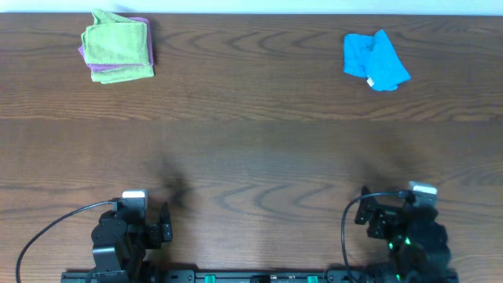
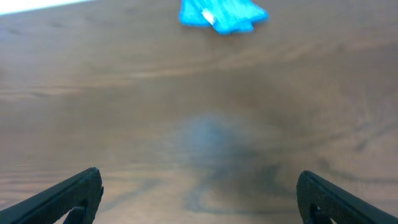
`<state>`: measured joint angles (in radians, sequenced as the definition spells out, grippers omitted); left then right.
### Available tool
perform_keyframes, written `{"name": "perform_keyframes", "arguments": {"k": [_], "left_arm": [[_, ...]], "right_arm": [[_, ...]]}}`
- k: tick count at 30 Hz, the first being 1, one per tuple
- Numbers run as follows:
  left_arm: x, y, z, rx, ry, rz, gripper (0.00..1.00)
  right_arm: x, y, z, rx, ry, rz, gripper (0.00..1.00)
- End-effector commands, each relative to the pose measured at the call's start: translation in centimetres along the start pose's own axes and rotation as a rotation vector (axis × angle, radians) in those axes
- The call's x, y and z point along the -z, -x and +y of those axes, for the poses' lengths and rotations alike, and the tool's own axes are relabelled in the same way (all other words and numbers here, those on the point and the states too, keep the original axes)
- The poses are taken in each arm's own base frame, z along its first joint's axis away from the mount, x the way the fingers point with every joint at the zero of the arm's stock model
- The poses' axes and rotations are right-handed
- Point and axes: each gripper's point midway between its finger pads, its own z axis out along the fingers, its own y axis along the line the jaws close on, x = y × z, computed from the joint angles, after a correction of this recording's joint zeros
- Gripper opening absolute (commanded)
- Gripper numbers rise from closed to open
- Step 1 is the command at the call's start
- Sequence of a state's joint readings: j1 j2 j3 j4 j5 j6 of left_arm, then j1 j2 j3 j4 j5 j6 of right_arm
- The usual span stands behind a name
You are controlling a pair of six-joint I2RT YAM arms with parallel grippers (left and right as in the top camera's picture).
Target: Fold the cloth
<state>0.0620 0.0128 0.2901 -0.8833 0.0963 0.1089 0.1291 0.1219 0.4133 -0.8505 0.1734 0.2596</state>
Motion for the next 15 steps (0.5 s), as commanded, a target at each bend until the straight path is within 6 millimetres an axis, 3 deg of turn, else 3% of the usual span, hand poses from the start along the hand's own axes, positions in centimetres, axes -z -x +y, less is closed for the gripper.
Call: {"name": "perform_keyframes", "arguments": {"k": [1,7,15], "left_arm": [[-0.1,-1.7,0.3,-0.013,0.019,0.061,0.95],[-0.1,-1.7,0.3,-0.013,0.019,0.061,0.95],[-0.1,-1.7,0.3,-0.013,0.019,0.061,0.95]], "right_arm": [[-2.0,-2.4,-0.3,0.003,-0.001,0.034,0.99],[-4.3,-4.7,-0.2,0.014,0.036,0.015,0.99],[-4.4,-5.1,-0.5,0.085,0.023,0.029,0.99]]}}
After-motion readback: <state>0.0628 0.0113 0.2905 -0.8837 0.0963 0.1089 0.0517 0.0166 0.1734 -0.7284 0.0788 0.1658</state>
